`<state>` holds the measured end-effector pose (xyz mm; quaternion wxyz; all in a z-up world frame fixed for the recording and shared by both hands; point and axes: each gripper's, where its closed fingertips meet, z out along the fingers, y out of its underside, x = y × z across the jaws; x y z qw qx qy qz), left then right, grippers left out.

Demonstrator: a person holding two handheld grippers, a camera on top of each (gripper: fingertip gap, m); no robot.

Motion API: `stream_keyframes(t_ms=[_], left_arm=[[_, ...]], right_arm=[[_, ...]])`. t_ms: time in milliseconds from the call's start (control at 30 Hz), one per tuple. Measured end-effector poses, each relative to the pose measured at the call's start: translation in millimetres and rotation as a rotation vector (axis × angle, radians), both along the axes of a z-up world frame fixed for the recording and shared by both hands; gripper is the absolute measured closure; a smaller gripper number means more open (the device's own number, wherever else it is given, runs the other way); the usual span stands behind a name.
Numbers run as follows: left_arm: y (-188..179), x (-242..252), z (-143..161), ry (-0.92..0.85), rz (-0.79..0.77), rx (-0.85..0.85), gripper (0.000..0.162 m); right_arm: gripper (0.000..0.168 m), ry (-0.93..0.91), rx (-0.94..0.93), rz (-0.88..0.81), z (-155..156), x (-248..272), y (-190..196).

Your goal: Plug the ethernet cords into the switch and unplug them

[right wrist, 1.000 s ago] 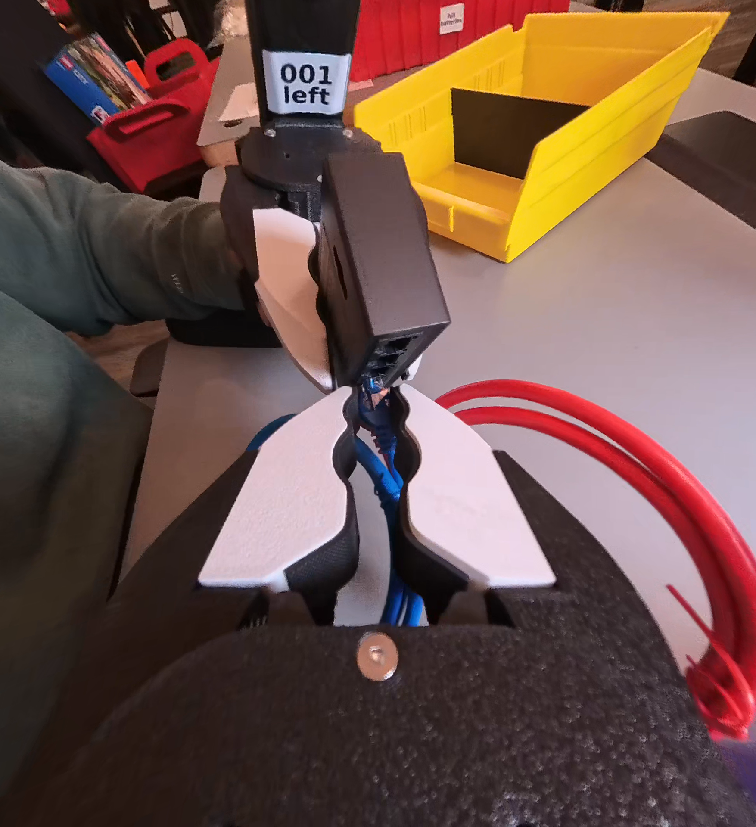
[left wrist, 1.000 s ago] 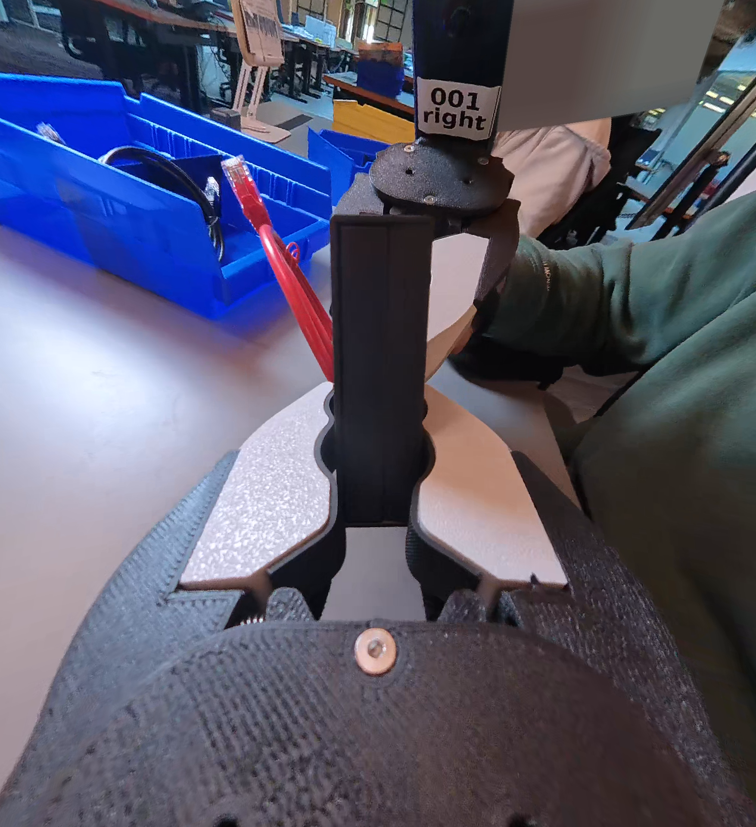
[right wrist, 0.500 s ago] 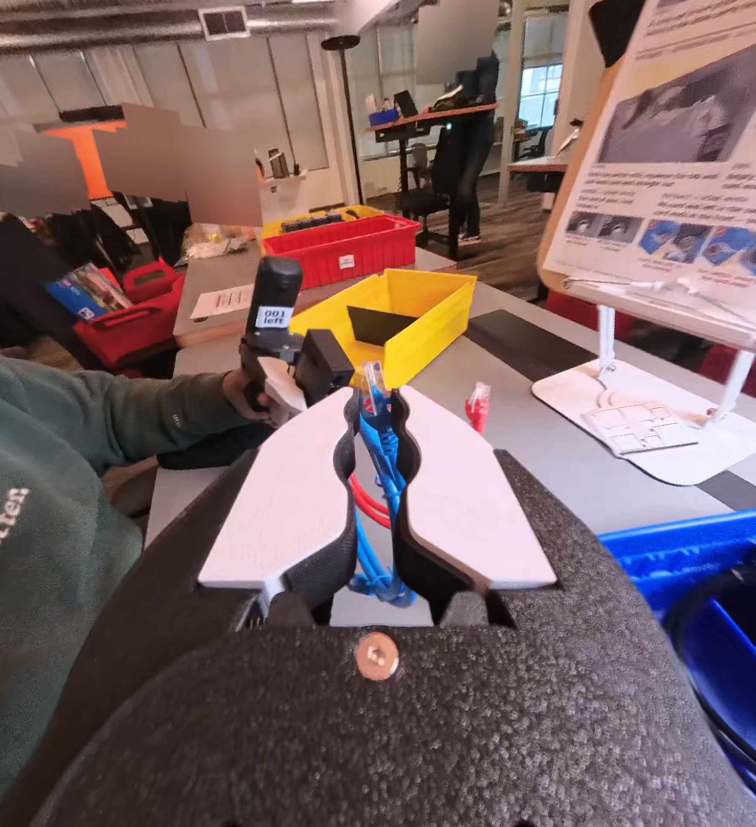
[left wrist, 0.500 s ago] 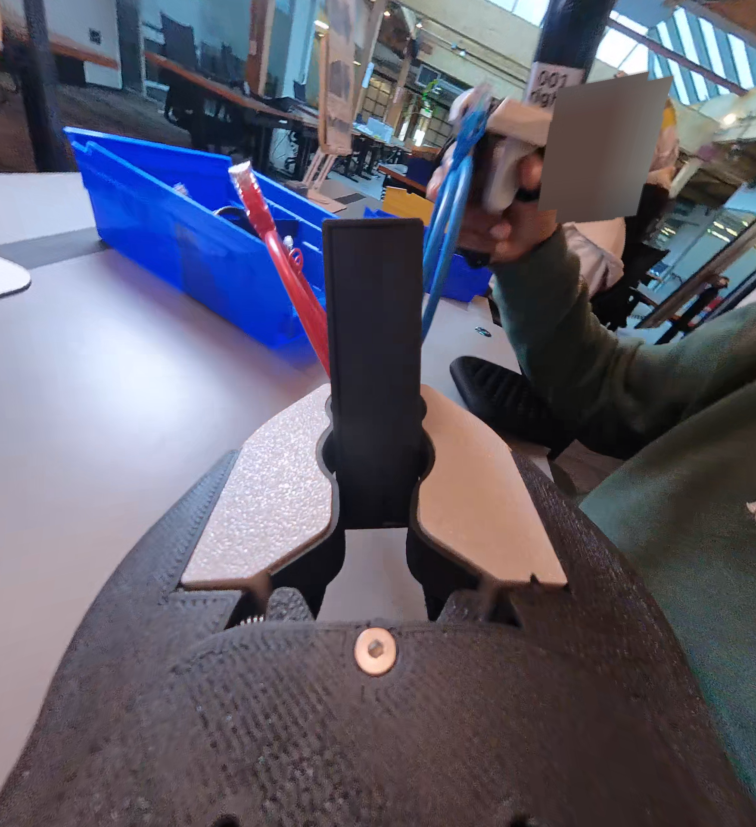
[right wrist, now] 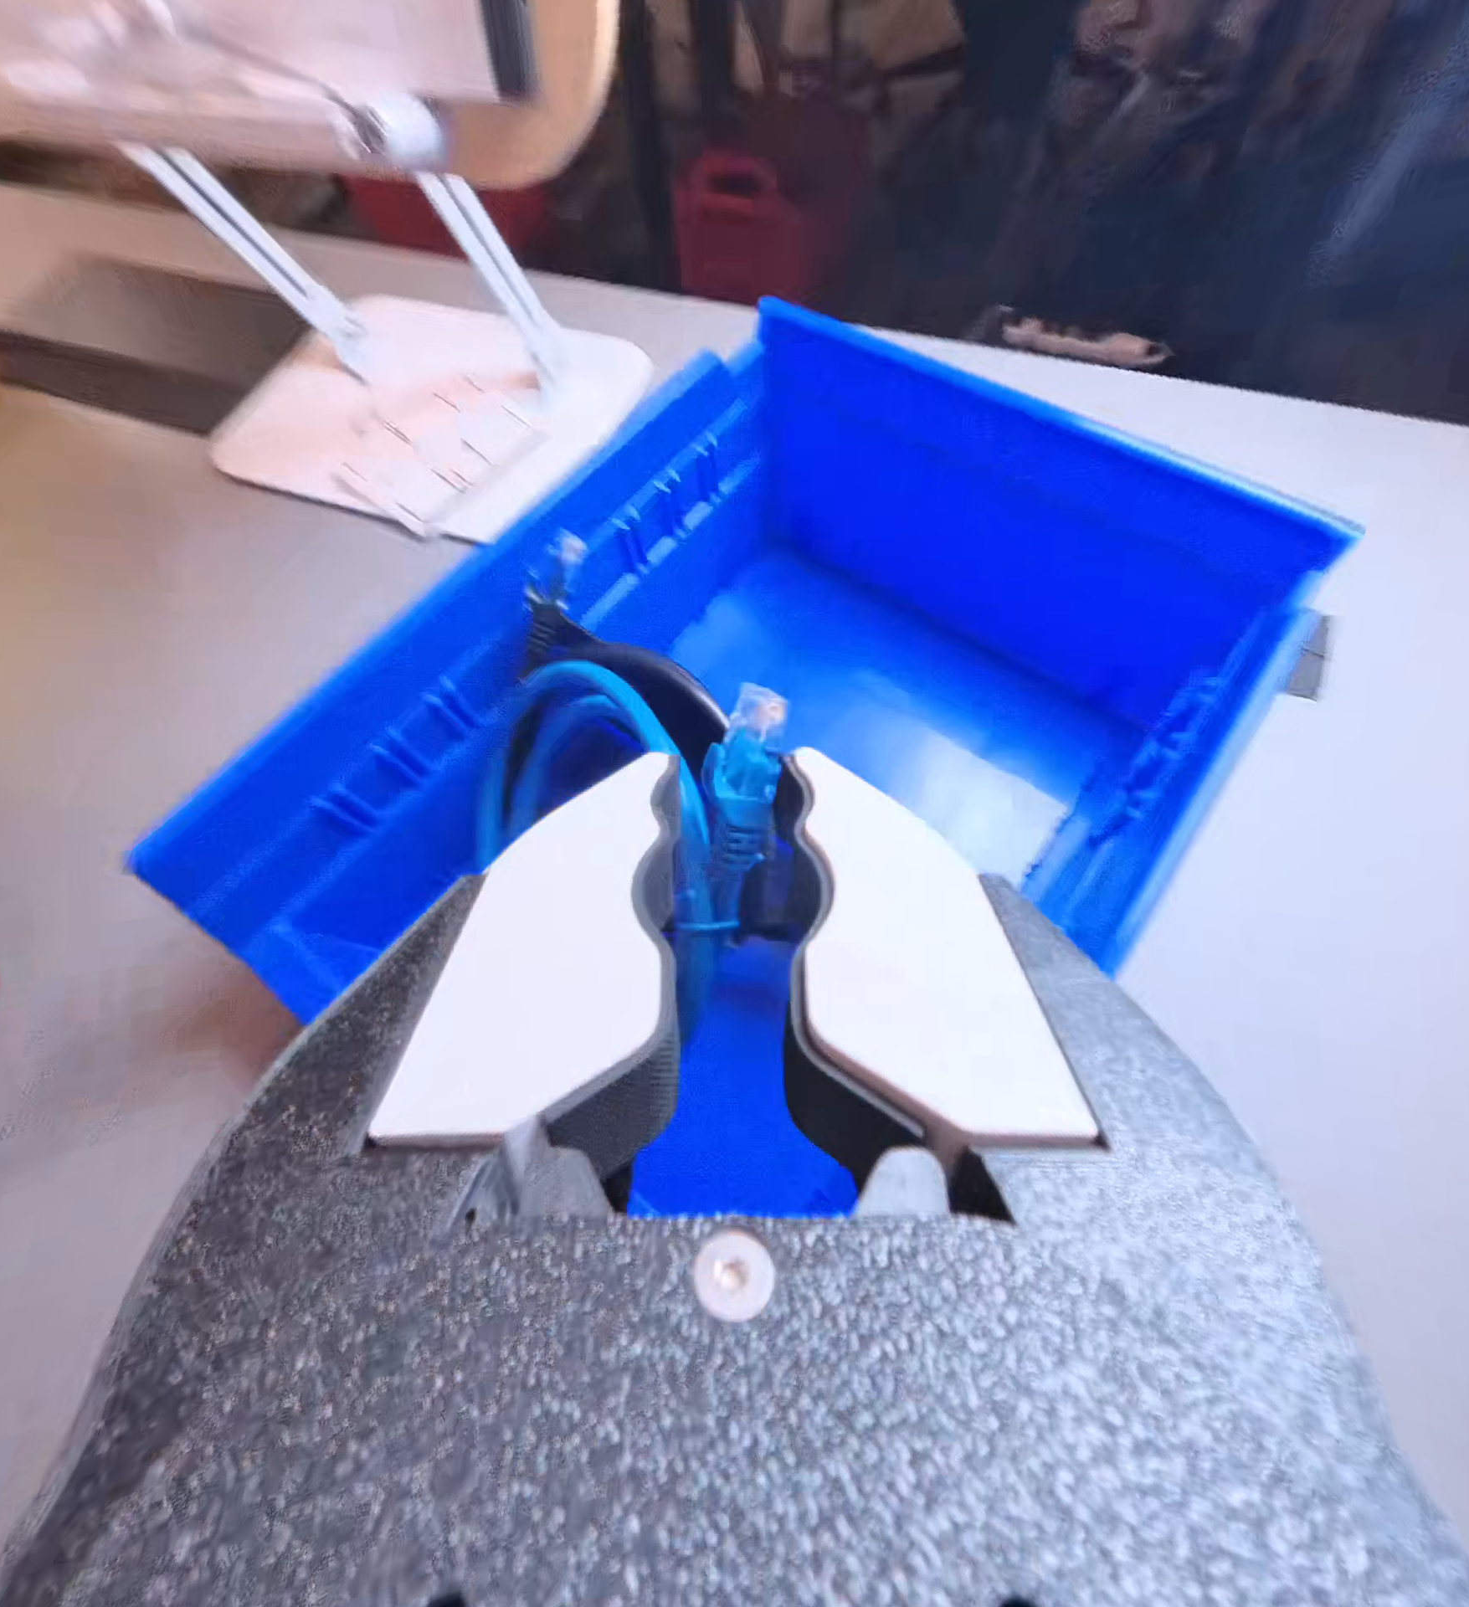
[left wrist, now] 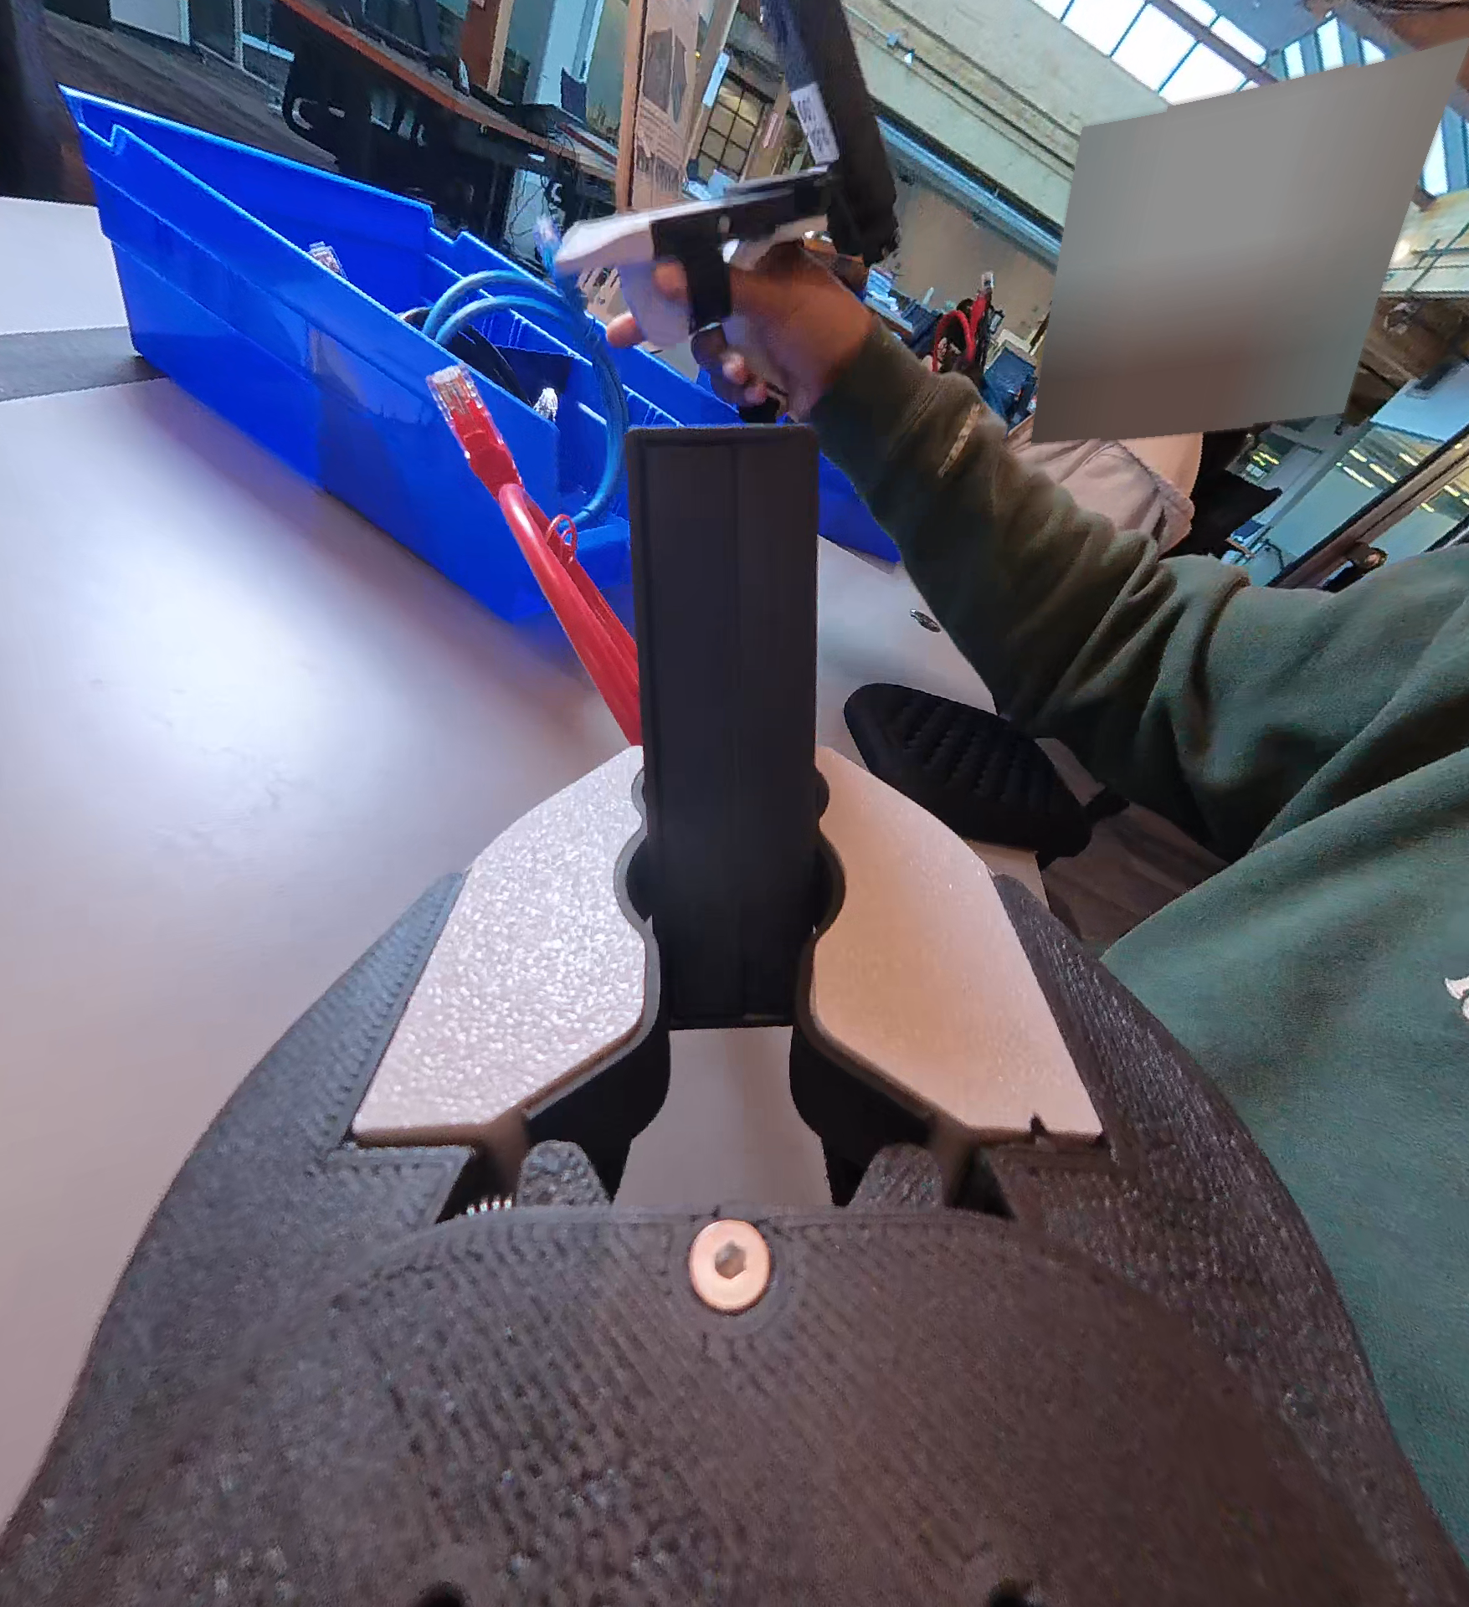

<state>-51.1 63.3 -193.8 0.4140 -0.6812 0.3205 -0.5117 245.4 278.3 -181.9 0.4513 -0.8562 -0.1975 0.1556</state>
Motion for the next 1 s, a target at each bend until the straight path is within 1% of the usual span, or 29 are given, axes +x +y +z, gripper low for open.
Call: stream_keyframes(t_ms=[33, 67, 100, 133, 167, 200, 233, 300, 367, 433, 467, 500, 567, 667, 767, 1000], left_arm=[[0.3, -0.5, 0.5, -0.005, -0.001, -0.003, 0.132], [0.7, -1.0, 1.5, -0.013, -0.002, -0.005, 0.132], [1.1, -1.2, 2.6, -0.023, -0.005, -0.009, 0.132], [1.4, -1.3, 3.5, -0.036, -0.010, -0.017, 0.132], [1.4, -1.1, 4.2, -0.048, -0.016, -0.026, 0.132], [1.1, -0.8, 4.6, -0.059, -0.023, -0.035, 0.132], [0.3, -0.5, 5.0, -0.070, -0.030, -0.044, 0.132], [-1.4, 0.2, 5.4, -0.081, -0.040, -0.051, 0.132], [-2.8, 1.6, 5.2, -0.075, -0.046, -0.039, 0.132], [-4.9, 4.1, 5.3, -0.069, -0.054, -0.028, 0.132], [-6.1, 5.3, 5.2, -0.068, -0.057, -0.024, 0.132], [-7.5, 6.5, 5.0, -0.066, -0.062, -0.023, 0.132], [-10.8, 8.6, 4.7, -0.062, -0.074, -0.025, 0.132], [-14.2, 11.4, 3.3, -0.043, -0.087, -0.013, 0.132], [-18.2, 14.8, 2.2, -0.039, -0.114, -0.018, 0.132], [-23.6, 18.0, 2.8, -0.051, -0.150, -0.042, 0.132]], right_arm=[[0.127, -0.097, 0.017, -0.037, -5.7, 9.2, -0.3], [0.114, -0.163, 0.080, -0.051, -0.5, 11.6, -2.1], [0.107, -0.226, 0.166, -0.058, 10.9, 10.4, -5.5], [0.105, -0.275, 0.252, -0.040, 24.6, 2.7, -12.5], [0.106, -0.291, 0.325, 0.017, 37.6, -13.7, -23.8], [0.109, -0.265, 0.366, 0.115, 47.2, -39.0, -40.6], [0.113, -0.208, 0.363, 0.256, 51.3, -71.1, -63.9], [0.120, -0.047, 0.288, 0.547, 52.7, -136.8, -121.8], [0.127, 0.085, 0.192, 0.800, 46.5, -192.6, -181.5], [0.130, 0.127, 0.117, 0.957, 29.2, -233.1, -221.9], [0.130, 0.120, 0.082, 1.002, 17.2, -247.6, -234.2], [0.130, 0.105, 0.065, 1.025, 6.0, -259.7, -240.0], [0.131, 0.065, 0.061, 1.022, -11.6, -274.6, -236.8], [0.136, 0.033, 0.023, 1.059, -26.7, -284.9, -239.6], [0.147, 0.033, 0.012, 1.075, -30.9, -289.6, -239.9], [0.152, 0.142, -0.095, 1.141, -31.9, -289.4, -251.3]])
